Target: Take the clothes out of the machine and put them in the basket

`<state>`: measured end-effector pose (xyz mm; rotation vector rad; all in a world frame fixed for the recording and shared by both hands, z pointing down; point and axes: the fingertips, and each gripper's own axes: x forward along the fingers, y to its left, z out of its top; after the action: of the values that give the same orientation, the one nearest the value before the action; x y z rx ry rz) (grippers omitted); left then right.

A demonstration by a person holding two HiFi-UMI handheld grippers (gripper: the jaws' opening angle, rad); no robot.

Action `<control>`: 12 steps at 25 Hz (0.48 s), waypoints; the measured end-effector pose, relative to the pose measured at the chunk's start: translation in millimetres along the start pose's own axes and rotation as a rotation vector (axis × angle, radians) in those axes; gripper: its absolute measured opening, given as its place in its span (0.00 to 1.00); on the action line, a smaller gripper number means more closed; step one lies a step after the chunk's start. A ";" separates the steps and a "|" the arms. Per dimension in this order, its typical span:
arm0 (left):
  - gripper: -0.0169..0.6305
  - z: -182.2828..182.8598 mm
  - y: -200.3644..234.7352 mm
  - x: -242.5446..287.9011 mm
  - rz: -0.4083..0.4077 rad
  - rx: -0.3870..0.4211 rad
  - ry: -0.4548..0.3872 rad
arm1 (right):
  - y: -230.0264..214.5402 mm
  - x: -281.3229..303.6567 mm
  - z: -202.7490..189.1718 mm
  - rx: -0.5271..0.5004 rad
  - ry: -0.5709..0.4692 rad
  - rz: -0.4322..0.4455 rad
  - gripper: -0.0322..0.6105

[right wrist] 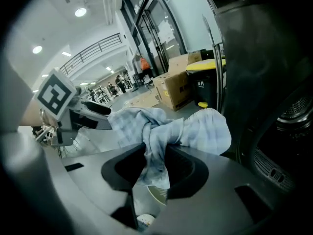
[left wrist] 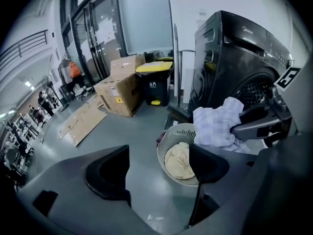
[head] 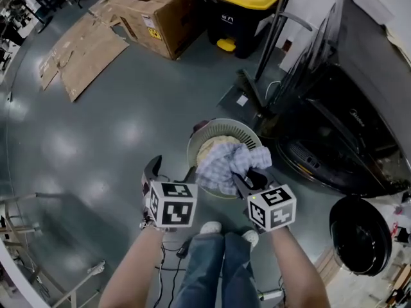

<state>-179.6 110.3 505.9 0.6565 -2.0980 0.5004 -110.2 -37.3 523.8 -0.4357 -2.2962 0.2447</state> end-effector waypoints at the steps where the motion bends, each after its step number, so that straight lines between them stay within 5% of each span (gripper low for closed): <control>1: 0.61 -1.5 1.5 2.9 0.002 0.001 0.003 | -4.5 11.5 -4.0 0.019 0.016 -0.006 0.24; 11: 0.61 -20.5 7.6 22.3 -0.002 0.024 0.035 | -45.2 99.2 -73.9 0.240 0.185 -0.137 0.30; 12: 0.60 -22.6 8.5 22.9 -0.001 0.028 0.038 | -47.8 103.9 -76.5 0.268 0.183 -0.143 0.36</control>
<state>-182.2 123.5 536.4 0.6583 -2.0583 0.5384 -132.6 -38.5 659.5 -0.1490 -2.0677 0.4170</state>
